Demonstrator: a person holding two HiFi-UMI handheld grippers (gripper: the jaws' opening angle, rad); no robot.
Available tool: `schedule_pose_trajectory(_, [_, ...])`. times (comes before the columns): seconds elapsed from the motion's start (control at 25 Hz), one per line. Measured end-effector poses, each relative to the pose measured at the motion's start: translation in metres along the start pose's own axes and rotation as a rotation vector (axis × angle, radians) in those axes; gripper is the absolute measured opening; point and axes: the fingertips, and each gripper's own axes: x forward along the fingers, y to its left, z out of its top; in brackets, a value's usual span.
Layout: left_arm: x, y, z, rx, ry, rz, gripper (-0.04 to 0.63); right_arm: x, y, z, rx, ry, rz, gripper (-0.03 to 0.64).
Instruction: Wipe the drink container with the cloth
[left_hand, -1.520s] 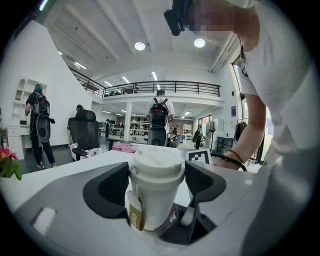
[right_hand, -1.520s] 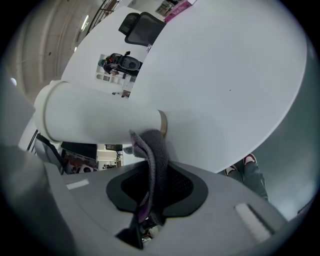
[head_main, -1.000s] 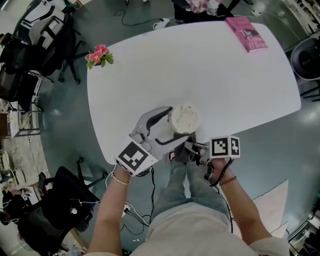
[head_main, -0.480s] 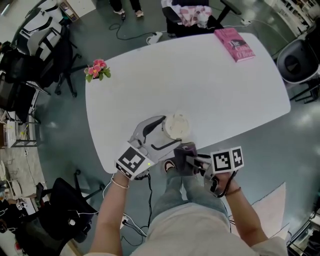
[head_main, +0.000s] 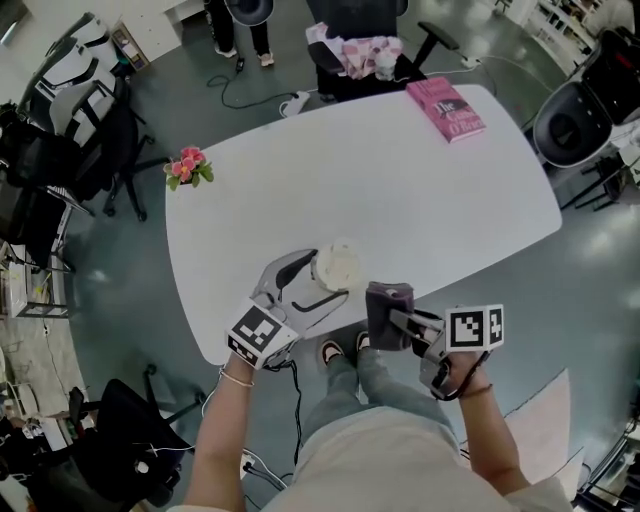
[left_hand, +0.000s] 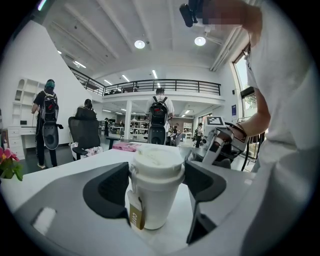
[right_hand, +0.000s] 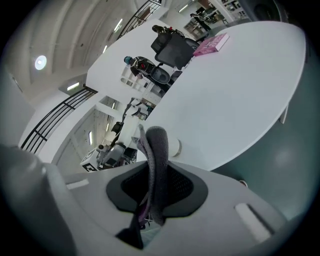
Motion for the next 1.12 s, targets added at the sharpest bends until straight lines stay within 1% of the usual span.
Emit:
schedule_pose_trajectory(0.16, [0.000,-0.001,0.001,-0.007,0.010,0.002,0.353,-0.009,0.012,0.015,-0.003,-0.068,0.049,0.067])
schedule_pose_trajectory(0.4, [0.000,-0.001,0.001,-0.006,0.023,0.002,0.353,-0.014,0.034,0.045,-0.058,-0.195,0.160,0.067])
schedule_pose_trajectory(0.52, [0.002,0.000,0.001,-0.007,0.028,0.004,0.353,-0.017,0.038,0.058,-0.057,-0.237,0.202,0.067])
schedule_pose_trajectory(0.6, [0.003,0.000,0.001,-0.006,0.033,0.004,0.353,-0.018,0.040,0.064,-0.050,-0.250,0.225,0.067])
schedule_pose_trajectory(0.88, [0.001,-0.002,-0.001,-0.005,0.044,0.002,0.353,-0.017,0.039,0.069,-0.030,-0.258,0.243,0.067])
schedule_pose_trajectory(1.12, [0.001,-0.002,0.001,-0.006,0.042,0.001,0.353,-0.013,0.033,0.072,0.009,-0.251,0.231,0.067])
